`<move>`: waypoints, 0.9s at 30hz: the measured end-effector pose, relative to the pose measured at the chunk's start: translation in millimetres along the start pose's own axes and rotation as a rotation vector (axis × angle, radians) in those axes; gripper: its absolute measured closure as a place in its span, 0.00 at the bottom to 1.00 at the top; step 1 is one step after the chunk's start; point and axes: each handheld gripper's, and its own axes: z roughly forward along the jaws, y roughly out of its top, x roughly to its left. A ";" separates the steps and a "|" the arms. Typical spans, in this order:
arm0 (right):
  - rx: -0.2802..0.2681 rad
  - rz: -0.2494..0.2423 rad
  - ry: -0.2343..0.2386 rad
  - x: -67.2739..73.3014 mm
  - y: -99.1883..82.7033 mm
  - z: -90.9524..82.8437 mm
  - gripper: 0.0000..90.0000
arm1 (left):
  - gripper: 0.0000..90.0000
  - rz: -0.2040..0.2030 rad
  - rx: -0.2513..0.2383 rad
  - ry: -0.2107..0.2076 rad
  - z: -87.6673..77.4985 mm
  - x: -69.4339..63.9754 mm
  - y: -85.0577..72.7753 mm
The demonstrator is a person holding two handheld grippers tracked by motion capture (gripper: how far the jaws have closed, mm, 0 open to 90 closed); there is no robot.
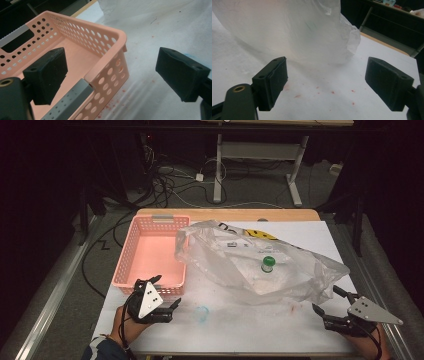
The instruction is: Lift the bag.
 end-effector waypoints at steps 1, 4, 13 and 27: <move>-0.001 -0.006 0.001 -0.2 0.0 0.4 0.21 | 0.11 -0.001 -0.001 0.000 0.0 0.1 0.0; 0.000 -0.007 0.002 0.2 0.2 0.7 0.21 | 0.11 -0.001 -0.002 0.000 -0.2 0.0 0.0; 0.000 -0.010 0.006 -0.3 0.1 1.5 0.21 | 0.11 0.001 0.004 -0.002 0.9 0.1 0.1; 0.008 -0.005 0.003 -1.6 -0.7 3.7 0.21 | 0.11 0.003 0.012 -0.005 4.4 2.0 0.4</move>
